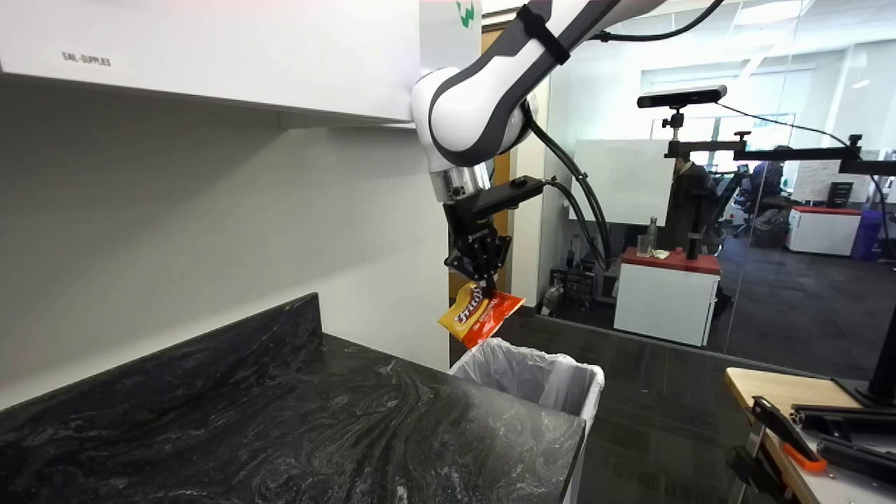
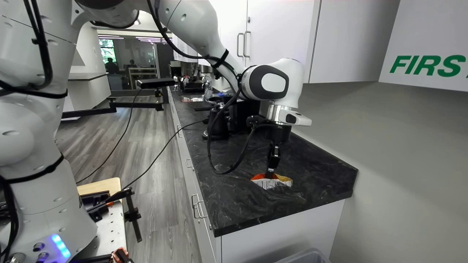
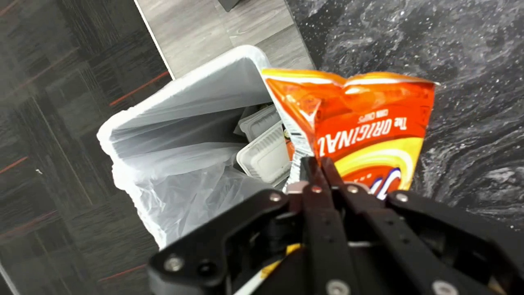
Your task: Throw the Fritos packet in the bin
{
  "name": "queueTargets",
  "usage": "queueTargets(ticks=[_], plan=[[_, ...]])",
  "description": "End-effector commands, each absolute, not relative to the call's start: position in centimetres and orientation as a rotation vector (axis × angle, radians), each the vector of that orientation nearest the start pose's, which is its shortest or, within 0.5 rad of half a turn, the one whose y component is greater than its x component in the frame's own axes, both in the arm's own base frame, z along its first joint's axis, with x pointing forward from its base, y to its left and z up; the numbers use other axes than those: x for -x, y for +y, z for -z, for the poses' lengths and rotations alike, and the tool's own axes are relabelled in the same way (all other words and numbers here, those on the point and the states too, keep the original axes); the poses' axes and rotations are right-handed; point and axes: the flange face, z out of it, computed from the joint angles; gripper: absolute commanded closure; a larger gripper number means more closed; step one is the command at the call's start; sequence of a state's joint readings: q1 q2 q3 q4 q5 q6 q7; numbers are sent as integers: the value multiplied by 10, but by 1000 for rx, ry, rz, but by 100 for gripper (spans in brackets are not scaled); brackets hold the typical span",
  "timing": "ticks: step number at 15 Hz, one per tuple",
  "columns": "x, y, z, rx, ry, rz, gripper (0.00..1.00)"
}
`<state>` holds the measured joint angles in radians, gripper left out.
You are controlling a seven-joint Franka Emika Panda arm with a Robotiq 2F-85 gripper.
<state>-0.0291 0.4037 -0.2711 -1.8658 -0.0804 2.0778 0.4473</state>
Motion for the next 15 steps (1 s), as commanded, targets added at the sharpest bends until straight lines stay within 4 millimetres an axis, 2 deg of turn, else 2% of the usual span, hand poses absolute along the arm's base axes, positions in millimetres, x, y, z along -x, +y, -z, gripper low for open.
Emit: queueTargets(ticks=[1,7,11,15], plan=[[-588,-197,-305,3096,1280,-306,98],[-586,-221,-304,3010,1498,-290,98],[-573,-222,-328,3016,1454,-241,98],[-557,-229,-349,3008,1494,-202,98]])
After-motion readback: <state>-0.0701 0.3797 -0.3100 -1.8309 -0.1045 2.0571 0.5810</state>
